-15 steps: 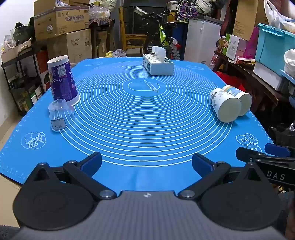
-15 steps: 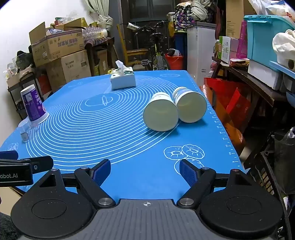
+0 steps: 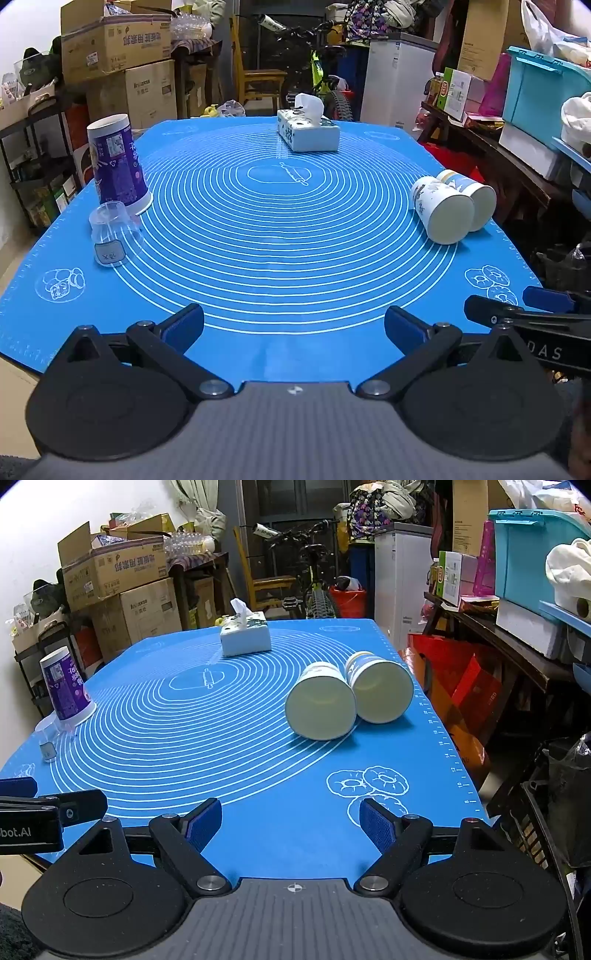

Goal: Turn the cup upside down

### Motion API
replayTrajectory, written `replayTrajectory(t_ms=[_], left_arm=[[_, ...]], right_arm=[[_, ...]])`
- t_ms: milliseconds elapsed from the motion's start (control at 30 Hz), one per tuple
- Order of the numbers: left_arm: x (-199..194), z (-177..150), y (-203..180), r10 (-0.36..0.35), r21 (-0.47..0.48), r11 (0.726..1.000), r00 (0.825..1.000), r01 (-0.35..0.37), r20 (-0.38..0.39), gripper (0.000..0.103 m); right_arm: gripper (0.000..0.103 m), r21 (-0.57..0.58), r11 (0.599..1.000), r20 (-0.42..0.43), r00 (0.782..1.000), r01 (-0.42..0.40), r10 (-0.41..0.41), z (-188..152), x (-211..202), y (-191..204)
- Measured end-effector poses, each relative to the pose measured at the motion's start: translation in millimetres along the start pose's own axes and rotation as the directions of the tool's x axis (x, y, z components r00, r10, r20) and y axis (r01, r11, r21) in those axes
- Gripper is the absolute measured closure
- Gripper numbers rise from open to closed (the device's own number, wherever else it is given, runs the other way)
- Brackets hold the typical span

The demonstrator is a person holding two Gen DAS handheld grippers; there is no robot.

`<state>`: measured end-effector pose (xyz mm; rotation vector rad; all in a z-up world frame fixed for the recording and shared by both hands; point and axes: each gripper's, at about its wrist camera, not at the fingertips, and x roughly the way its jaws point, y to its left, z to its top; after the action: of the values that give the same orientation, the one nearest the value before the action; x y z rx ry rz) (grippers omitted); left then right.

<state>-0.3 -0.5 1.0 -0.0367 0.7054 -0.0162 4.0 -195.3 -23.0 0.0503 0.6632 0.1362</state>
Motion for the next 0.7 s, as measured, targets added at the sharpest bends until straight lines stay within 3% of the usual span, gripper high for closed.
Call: replayTrajectory(t_ms=[700], left_arm=[[1.9, -2.3, -1.4, 0.005, -0.003, 1.0, 1.0, -0.005, -0.009, 0.0]], right_arm=[[0.019, -0.002, 1.0, -0.005, 1.0, 0.001, -0.001, -2.2, 0.1, -0.5]])
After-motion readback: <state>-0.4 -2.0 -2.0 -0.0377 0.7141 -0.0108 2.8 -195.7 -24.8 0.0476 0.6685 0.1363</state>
